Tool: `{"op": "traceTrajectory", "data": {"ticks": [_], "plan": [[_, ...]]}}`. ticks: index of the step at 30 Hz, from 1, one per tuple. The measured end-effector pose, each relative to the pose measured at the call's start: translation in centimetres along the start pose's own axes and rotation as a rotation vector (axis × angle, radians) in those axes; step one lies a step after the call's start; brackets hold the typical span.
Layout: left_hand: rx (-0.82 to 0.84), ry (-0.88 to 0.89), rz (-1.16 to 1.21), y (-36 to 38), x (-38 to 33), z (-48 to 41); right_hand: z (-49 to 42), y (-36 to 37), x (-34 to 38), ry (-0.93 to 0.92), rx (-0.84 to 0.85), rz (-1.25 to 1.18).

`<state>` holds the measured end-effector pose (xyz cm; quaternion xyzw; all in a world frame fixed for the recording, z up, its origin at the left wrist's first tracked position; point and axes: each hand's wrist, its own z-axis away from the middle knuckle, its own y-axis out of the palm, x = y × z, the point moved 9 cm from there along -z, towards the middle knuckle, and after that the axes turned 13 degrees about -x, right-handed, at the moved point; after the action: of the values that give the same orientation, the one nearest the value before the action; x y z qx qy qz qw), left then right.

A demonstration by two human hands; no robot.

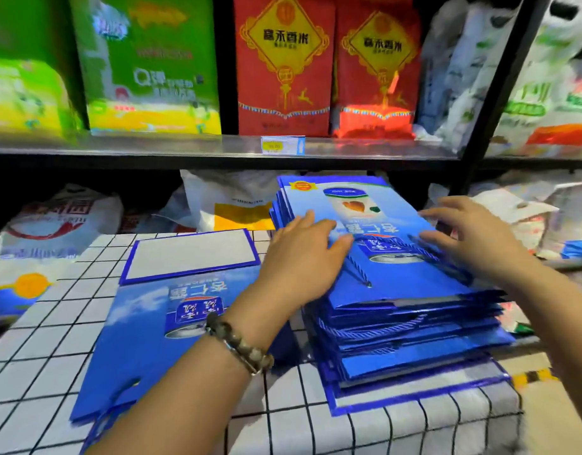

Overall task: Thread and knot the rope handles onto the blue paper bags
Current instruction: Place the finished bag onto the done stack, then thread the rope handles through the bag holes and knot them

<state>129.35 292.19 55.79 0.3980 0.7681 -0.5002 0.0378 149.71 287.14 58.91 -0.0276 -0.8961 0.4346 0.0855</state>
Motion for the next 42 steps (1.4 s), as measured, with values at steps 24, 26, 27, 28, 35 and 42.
{"op": "traceTrajectory", "data": {"ticks": [24,26,27,28,35,42], "plan": [[0.1,-0.217,0.095,-1.3,6.3,8.3,0.4,1.9,11.4,-0.356,0.074,0.337],[0.054,-0.275,-0.145,-3.4,9.7,12.2,3.2,0.5,17.1,-0.504,-0.155,0.143],[0.034,-0.292,-0.265,-4.3,11.0,13.9,5.3,0.8,19.9,-0.563,-0.174,0.034],[0.027,-0.315,-0.34,-4.9,12.0,15.1,7.4,1.9,22.4,-0.611,-0.137,-0.051],[-0.058,-0.358,-0.486,-9.9,14.1,18.3,14.8,10.6,27.1,-0.408,0.393,-0.299],[-0.031,-0.367,-0.644,-11.9,13.7,18.5,15.4,10.9,26.8,-0.364,0.451,-0.31]]}}
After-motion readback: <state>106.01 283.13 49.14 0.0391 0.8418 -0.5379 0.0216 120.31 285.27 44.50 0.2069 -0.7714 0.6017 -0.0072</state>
